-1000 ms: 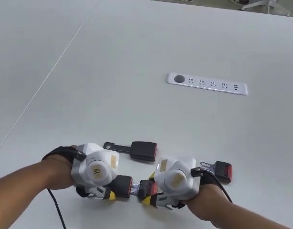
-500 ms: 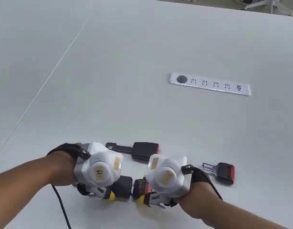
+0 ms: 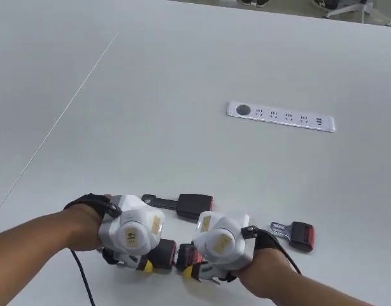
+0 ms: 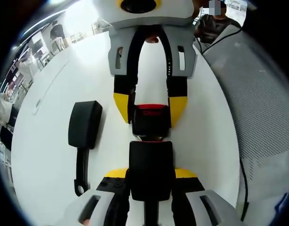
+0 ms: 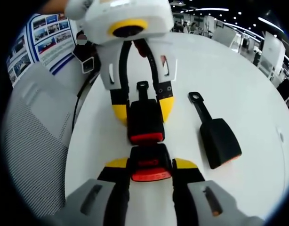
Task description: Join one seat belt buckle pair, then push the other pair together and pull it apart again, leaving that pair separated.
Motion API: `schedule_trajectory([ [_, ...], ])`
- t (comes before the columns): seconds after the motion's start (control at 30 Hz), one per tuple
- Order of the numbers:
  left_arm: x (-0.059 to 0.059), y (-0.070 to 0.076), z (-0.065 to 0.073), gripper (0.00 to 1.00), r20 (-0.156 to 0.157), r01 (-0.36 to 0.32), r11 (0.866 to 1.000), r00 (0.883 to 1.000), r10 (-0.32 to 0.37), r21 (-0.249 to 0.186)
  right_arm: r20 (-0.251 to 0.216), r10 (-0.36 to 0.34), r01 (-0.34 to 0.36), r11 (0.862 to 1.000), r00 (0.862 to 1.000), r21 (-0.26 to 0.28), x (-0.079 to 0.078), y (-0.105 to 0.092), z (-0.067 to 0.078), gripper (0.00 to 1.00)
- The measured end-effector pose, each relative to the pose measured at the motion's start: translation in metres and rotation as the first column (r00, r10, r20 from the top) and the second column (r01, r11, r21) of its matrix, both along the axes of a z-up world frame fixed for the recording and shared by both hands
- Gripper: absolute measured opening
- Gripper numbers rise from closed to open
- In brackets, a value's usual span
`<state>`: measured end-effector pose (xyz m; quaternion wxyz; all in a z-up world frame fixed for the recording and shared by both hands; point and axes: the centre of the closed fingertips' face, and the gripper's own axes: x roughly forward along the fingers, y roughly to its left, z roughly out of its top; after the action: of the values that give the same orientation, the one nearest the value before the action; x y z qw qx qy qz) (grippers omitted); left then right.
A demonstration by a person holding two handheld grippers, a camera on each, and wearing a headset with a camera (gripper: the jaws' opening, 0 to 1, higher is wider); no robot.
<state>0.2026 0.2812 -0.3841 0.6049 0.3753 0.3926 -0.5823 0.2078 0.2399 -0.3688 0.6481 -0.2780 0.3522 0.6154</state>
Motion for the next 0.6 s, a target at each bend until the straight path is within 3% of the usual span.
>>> schedule_trajectory([
  [0.23,0.0004,-0.0002,0.0027,0.35,0.005,0.004,1.000,1.000,-0.004,-0.015,0.023,-0.008,0.007,0.999,1.000,0.039,-0.0006,-0.0017,0.0016,0.34],
  [0.43,0.0012,0.0011,0.0054,0.35,-0.005,0.013,0.999,1.000,-0.014,-0.050,0.031,-0.008,0.006,0.997,0.999,0.079,0.0003,-0.0025,0.0010,0.34],
  [0.6,0.0006,0.0031,0.0076,0.34,0.007,0.025,0.996,1.000,-0.025,-0.089,0.041,-0.009,0.005,0.994,0.999,0.114,0.0002,-0.0036,0.0009,0.33],
])
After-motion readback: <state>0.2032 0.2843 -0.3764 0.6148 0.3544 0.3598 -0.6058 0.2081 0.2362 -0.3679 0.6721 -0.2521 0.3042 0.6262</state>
